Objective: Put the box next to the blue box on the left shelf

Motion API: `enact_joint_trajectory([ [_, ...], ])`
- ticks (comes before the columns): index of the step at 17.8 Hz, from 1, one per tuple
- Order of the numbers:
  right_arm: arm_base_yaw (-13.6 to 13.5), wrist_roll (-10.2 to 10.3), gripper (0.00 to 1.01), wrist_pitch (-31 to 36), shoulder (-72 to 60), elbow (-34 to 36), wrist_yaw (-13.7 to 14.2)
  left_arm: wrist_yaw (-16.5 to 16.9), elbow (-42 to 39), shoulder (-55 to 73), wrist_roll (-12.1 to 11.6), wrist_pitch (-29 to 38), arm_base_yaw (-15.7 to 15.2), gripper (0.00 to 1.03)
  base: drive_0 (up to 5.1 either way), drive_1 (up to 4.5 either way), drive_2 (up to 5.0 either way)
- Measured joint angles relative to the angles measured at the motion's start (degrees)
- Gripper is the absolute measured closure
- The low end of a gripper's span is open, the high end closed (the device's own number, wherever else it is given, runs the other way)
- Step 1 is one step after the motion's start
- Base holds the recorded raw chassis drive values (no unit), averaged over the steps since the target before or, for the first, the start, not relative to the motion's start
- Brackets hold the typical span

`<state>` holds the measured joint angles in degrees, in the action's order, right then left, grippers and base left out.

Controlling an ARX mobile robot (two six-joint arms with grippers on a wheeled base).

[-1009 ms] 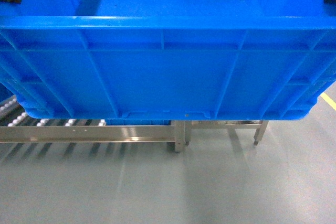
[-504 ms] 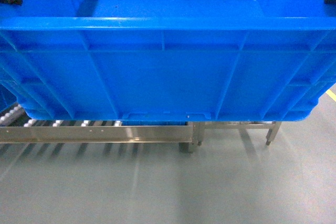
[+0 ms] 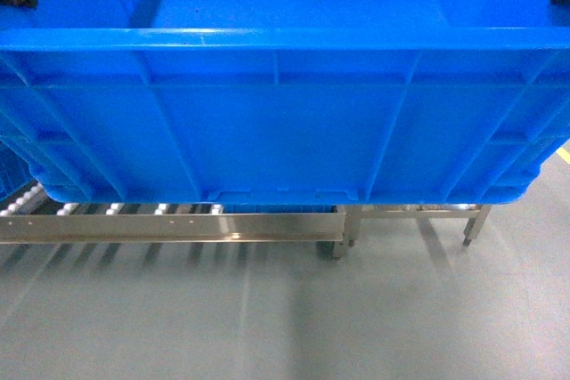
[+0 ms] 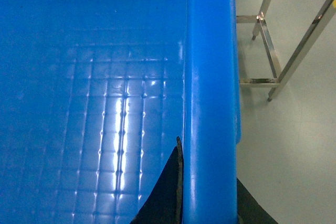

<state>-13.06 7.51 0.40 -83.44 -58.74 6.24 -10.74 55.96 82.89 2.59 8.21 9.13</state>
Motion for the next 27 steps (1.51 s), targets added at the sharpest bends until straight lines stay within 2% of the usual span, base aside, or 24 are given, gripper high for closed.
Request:
enact_joint_trajectory([
  [27, 0.0, 0.0, 0.93, -0.1, -0.1, 0.0, 0.0, 0.0, 0.0, 0.0, 0.0, -0.1, 0.0, 0.84, -5.0, 2.43, 2.4],
])
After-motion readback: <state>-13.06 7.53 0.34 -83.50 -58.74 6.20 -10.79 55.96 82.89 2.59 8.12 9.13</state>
